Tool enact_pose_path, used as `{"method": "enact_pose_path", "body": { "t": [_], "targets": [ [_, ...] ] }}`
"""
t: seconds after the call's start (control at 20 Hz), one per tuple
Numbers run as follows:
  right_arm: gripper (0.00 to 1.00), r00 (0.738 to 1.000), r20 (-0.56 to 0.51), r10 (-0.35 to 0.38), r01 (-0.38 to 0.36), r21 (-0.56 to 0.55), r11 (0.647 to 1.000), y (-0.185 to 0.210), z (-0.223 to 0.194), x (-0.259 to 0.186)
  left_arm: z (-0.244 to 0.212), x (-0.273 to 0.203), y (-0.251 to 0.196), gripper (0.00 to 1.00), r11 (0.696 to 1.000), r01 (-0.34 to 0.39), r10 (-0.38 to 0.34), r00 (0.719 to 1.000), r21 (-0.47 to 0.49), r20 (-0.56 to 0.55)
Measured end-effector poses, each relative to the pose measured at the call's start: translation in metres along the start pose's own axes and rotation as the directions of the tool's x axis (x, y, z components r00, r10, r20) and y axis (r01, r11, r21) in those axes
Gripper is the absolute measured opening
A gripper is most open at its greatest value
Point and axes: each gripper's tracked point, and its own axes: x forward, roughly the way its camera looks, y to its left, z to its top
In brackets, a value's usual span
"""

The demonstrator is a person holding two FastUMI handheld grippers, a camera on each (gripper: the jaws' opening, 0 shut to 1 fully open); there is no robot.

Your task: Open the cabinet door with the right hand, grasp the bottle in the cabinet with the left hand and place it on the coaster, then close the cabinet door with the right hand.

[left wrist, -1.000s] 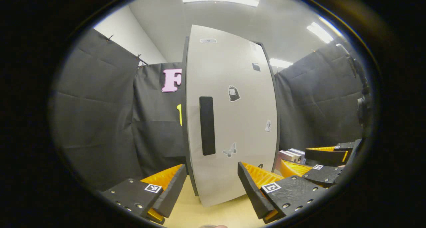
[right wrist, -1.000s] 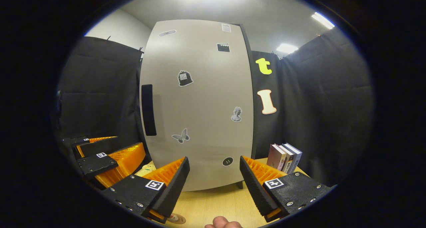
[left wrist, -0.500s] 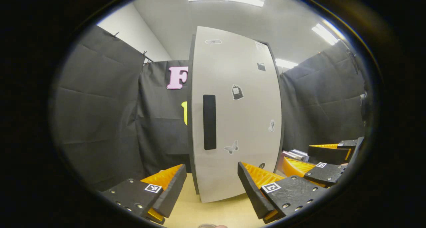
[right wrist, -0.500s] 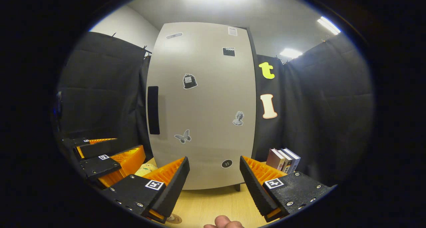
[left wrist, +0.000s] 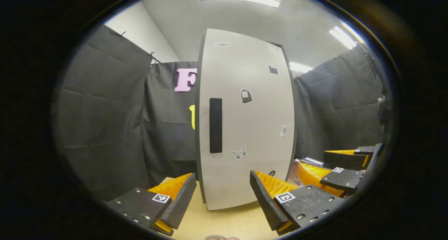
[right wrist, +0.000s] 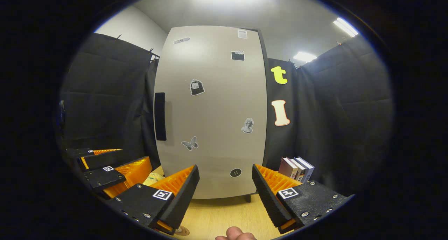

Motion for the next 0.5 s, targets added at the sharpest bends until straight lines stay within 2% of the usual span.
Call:
{"method": "enact_pose_path", "body": {
  "t": [0.5],
  "targets": [
    [0.94,1.0,0.005,0.008,-0.008,0.004,1.0,0.0022,0.0034,0.0023,0.0037,-0.0047,0.0097,0.92,1.0,-0.013,0.013,1.0,0.001,0.014]
  ]
}}
